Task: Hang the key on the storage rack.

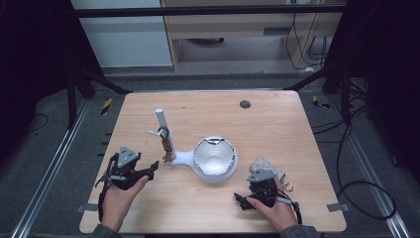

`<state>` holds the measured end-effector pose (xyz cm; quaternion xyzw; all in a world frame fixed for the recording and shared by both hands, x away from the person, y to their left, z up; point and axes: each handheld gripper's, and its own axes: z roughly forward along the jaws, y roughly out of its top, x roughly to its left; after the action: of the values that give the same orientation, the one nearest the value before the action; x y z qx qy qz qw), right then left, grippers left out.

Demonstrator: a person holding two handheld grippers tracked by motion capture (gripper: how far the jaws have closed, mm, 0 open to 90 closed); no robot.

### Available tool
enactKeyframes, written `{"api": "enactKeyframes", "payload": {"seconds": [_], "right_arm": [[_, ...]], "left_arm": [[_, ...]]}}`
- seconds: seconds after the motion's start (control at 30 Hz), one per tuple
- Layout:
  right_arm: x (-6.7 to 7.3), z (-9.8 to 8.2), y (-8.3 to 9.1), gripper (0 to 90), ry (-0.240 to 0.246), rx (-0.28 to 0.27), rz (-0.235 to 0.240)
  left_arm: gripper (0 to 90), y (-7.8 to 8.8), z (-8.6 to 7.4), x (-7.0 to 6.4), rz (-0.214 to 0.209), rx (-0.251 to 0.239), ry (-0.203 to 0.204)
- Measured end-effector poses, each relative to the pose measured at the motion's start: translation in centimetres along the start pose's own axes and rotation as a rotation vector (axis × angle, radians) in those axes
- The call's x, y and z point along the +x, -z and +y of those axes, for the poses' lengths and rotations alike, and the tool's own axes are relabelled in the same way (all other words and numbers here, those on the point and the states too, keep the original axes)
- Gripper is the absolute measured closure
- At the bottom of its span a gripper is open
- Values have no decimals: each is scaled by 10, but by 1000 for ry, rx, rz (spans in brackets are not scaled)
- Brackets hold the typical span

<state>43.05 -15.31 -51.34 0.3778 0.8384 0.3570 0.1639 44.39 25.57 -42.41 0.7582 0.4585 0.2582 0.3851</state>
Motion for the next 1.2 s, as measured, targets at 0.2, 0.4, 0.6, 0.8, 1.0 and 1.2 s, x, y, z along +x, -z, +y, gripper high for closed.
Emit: {"api": "enactKeyframes", "payload": {"seconds": [0.2, 0.4, 0.6, 0.8, 1.0, 1.2], "right_arm": [[0, 0, 0, 2, -1, 0, 1], [0, 0, 0, 2, -1, 0, 1], [0, 0, 0, 2, -2, 0, 1], [0, 0, 0, 2, 0, 0, 1], [0, 0, 0, 2, -2, 0, 1], [0, 0, 0, 2, -2, 0, 0]], "left_arm": [[186, -4, -7, 6, 5, 57, -5], [135, -10, -16, 14, -9, 113, -4], [117, -14, -25, 22, 3, 148, -6], [113, -18, -32, 31, 20, 171, 1], [113, -22, -39, 40, 33, 190, 15], [117, -30, -46, 46, 29, 190, 23]]}}
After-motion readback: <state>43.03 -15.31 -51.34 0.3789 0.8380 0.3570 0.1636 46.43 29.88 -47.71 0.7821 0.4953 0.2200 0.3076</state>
